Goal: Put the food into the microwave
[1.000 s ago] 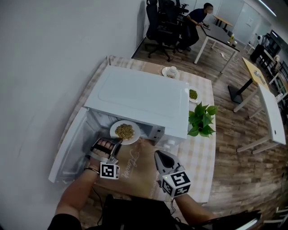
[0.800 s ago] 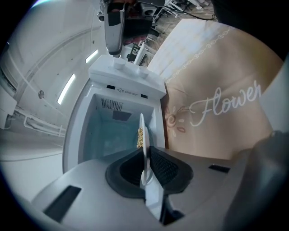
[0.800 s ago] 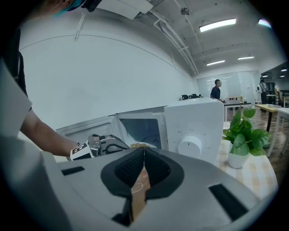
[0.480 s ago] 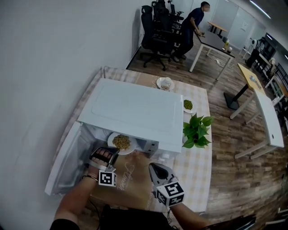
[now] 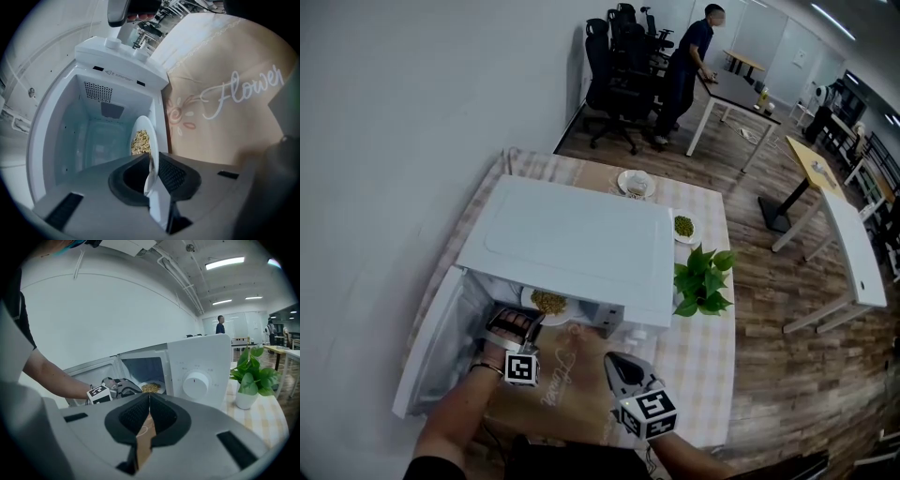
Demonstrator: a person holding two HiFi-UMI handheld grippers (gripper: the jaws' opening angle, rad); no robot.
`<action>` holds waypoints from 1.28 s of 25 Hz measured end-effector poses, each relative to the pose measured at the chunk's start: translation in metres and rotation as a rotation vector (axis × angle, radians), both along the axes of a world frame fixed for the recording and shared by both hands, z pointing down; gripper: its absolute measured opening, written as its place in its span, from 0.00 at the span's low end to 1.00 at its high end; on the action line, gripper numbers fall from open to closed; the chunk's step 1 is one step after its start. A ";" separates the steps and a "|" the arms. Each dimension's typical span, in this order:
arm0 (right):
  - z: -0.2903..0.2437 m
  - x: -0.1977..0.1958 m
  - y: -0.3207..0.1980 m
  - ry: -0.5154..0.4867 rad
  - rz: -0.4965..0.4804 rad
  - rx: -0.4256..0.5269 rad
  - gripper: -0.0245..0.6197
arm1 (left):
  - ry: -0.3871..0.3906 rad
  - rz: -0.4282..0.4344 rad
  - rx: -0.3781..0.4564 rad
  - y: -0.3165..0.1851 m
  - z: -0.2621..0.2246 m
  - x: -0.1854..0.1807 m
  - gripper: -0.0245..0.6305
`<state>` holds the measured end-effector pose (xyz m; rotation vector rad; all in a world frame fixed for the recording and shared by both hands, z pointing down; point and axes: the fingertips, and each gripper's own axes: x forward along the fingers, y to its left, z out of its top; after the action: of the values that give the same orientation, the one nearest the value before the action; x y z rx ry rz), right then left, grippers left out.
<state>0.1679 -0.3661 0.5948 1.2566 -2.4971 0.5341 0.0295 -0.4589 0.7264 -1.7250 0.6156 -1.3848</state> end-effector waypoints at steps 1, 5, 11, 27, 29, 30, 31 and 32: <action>0.000 0.000 0.001 0.001 0.003 -0.003 0.05 | -0.002 0.008 0.004 -0.001 -0.001 0.001 0.12; 0.001 0.000 0.005 0.007 0.014 -0.016 0.05 | -0.002 0.016 -0.012 -0.006 -0.002 0.000 0.13; -0.001 -0.002 0.014 0.019 0.029 -0.037 0.05 | 0.021 0.030 -0.079 -0.006 -0.005 0.004 0.15; -0.013 -0.003 0.030 0.025 0.078 -0.049 0.05 | 0.072 0.067 -0.170 0.019 -0.012 0.009 0.22; -0.014 -0.004 0.032 0.023 0.081 -0.049 0.05 | 0.058 0.079 -0.162 0.020 -0.013 0.010 0.14; -0.014 -0.004 0.033 0.023 0.083 -0.049 0.05 | 0.053 0.078 -0.157 0.018 -0.013 0.010 0.12; -0.014 -0.004 0.034 0.021 0.084 -0.049 0.05 | 0.053 0.074 -0.157 0.017 -0.013 0.010 0.10; -0.014 -0.004 0.034 0.020 0.086 -0.049 0.05 | 0.055 0.068 -0.163 0.015 -0.013 0.009 0.10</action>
<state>0.1639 -0.3319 0.5806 1.3492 -2.4072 0.5959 0.0389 -0.4439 0.7138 -1.9008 0.4803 -1.3751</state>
